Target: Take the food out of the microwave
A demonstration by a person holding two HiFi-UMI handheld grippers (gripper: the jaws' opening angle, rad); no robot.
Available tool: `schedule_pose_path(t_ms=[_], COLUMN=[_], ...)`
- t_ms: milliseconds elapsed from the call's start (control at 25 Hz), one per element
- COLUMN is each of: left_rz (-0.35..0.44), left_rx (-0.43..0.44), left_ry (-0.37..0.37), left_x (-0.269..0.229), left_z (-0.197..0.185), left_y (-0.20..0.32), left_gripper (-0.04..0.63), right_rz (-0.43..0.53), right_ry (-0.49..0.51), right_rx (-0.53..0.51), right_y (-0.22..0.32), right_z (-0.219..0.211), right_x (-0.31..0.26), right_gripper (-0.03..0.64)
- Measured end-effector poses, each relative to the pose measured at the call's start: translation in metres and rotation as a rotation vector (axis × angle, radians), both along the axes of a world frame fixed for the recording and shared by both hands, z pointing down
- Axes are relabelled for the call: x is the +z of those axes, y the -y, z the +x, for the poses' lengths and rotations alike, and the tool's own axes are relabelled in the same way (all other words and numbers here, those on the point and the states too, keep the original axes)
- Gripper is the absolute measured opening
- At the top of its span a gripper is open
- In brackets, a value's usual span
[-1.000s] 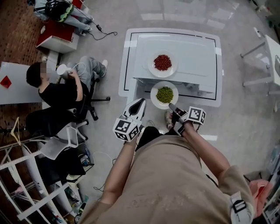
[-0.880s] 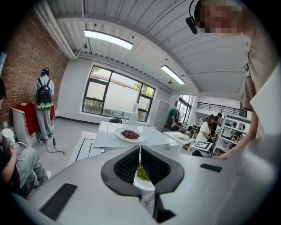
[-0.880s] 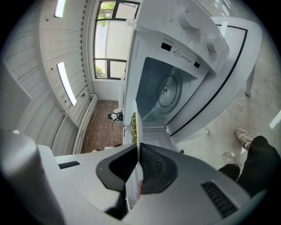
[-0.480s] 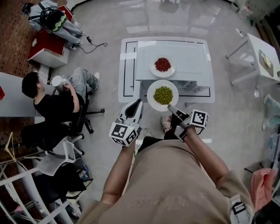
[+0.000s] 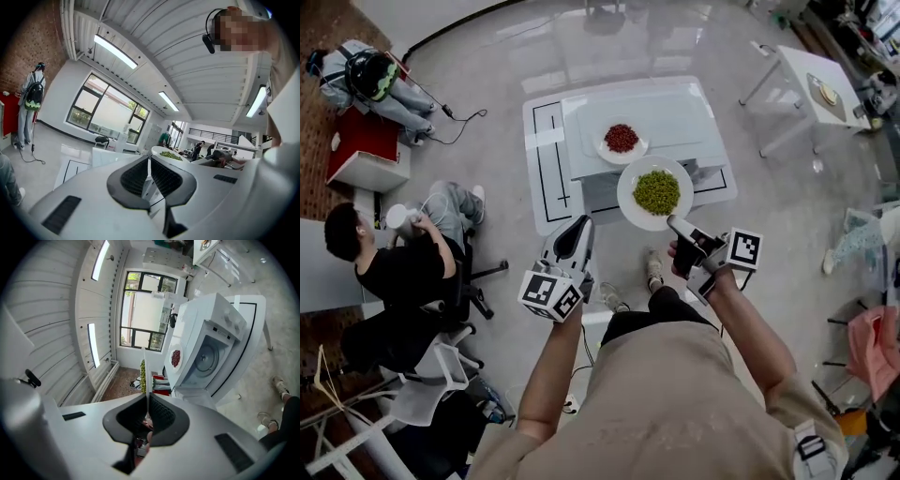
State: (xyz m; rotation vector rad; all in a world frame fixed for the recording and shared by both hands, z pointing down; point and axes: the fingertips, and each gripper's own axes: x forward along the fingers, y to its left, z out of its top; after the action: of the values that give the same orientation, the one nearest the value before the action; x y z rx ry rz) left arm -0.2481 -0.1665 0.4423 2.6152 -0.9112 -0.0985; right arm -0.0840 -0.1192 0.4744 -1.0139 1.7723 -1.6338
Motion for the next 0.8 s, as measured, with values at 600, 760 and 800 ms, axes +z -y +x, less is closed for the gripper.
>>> schedule_pose_path(t_ms=[600,760,800], left_rz=[0.051,0.043,0.045], left_rx=[0.008,-0.002,-0.003], left_ry=[0.014,0.05,0.054], left_x=[-0.011,-0.007,-0.006], left_z=[0.07,0.096,0.101], left_y=[-0.011,-0.019,-0.021], left_gripper=[0.008,0.009,0.009], right_rz=[0.118,0.145,0.144], right_ry=[-0.043,-0.037,-0.036], right_rx=[0.083,0.081,0.081], right_y=[-0.033,-0.044,-0.048], right_z=[0.125,0.16,0.168], right_x=[-0.04,-0.038,-0.036], right_gripper=[0.018,0.018,0.018])
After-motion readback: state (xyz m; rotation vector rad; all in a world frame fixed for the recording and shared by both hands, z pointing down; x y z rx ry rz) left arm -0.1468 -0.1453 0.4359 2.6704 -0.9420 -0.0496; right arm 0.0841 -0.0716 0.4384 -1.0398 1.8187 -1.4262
